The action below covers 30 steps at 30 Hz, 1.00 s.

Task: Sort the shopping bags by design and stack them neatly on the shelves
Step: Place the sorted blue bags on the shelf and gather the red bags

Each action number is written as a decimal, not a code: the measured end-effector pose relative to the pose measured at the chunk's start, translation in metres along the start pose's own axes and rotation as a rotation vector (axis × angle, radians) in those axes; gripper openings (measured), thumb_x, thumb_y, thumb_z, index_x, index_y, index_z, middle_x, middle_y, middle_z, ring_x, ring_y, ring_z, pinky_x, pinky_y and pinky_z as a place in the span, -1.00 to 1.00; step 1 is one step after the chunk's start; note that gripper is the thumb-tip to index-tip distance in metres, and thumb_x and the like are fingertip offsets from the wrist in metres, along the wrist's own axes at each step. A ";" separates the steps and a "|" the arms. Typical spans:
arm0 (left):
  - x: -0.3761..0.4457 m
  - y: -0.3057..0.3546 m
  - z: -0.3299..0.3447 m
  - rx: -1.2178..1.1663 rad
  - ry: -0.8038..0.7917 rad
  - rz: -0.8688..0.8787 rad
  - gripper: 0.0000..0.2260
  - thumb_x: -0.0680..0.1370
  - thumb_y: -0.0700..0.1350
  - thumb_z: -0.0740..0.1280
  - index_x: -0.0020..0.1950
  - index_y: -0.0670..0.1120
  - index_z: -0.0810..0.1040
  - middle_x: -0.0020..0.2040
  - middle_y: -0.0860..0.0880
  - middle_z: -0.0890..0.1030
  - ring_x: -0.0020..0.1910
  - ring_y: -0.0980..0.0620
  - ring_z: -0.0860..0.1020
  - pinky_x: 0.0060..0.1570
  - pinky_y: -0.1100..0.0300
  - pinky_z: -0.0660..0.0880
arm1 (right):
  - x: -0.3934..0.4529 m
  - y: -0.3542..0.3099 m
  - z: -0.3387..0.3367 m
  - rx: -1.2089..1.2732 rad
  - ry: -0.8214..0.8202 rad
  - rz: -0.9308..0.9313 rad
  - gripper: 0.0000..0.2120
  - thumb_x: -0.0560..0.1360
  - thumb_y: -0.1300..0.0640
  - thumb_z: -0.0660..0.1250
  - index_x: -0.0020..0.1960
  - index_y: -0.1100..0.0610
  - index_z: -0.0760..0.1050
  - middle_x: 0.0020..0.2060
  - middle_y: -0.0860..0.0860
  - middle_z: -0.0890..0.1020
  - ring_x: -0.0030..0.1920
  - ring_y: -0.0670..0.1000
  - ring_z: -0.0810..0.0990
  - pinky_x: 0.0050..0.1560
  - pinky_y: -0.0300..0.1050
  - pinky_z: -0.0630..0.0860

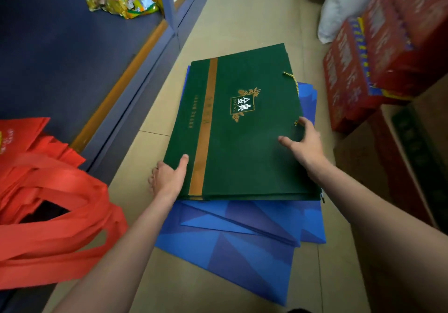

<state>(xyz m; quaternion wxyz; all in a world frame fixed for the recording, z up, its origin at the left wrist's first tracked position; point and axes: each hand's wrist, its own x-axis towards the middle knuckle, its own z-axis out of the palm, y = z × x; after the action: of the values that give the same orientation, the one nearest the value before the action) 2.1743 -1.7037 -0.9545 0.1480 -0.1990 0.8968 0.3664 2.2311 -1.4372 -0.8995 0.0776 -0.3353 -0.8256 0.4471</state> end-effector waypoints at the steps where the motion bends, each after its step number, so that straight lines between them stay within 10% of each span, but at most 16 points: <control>1: -0.002 0.004 0.005 -0.034 0.015 0.029 -0.31 0.54 0.24 0.19 0.45 -0.26 0.21 0.42 -0.25 0.30 0.40 -0.26 0.23 0.37 -0.13 0.20 | -0.003 0.002 -0.007 -0.017 0.040 -0.023 -0.34 0.44 0.11 0.43 0.45 0.05 0.23 0.33 0.16 0.32 0.32 0.11 0.37 0.32 -0.15 0.24; 8: 0.001 0.034 0.014 -0.226 0.136 0.207 -0.39 0.58 0.17 0.16 0.47 -0.21 0.21 0.45 -0.20 0.29 0.44 -0.19 0.22 0.41 -0.14 0.12 | -0.005 0.000 -0.034 0.024 0.195 -0.131 -0.44 0.45 0.14 0.41 0.40 0.10 0.30 0.31 0.14 0.34 0.32 0.08 0.34 0.35 -0.18 0.20; 16: 0.002 0.016 0.009 0.129 -0.009 0.270 -0.33 0.57 0.17 0.19 0.52 -0.21 0.08 0.47 -0.22 0.20 0.43 -0.23 0.15 0.37 -0.09 0.15 | -0.039 0.026 -0.024 -0.043 0.158 0.060 -0.50 0.50 0.26 0.30 0.39 0.13 0.23 0.33 0.18 0.24 0.26 0.18 0.40 0.26 -0.18 0.22; 21: 0.007 -0.019 0.013 0.578 -0.168 0.246 -0.39 0.57 0.19 0.18 0.46 -0.18 0.17 0.35 -0.21 0.24 0.30 -0.24 0.23 0.26 0.01 0.27 | -0.056 0.096 -0.013 -0.135 -0.240 0.352 -0.37 0.41 0.18 0.44 0.35 0.11 0.19 0.31 0.20 0.36 0.24 0.21 0.43 0.34 0.14 0.34; 30: 0.012 -0.017 0.019 0.536 -0.225 0.180 -0.27 0.52 0.27 0.19 0.53 -0.09 0.02 0.43 -0.19 0.18 0.36 -0.27 0.18 0.24 -0.09 0.31 | -0.042 0.099 -0.007 -0.251 -0.260 0.358 0.11 0.28 -0.09 0.55 0.52 -0.09 -0.18 0.48 0.15 0.05 0.42 0.30 0.13 0.42 0.13 0.13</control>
<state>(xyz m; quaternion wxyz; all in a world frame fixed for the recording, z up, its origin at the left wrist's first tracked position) 2.1740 -1.7047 -0.9825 0.2608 -0.0308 0.9535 0.1479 2.3143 -1.4218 -0.9666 -0.1518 -0.4228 -0.8053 0.3869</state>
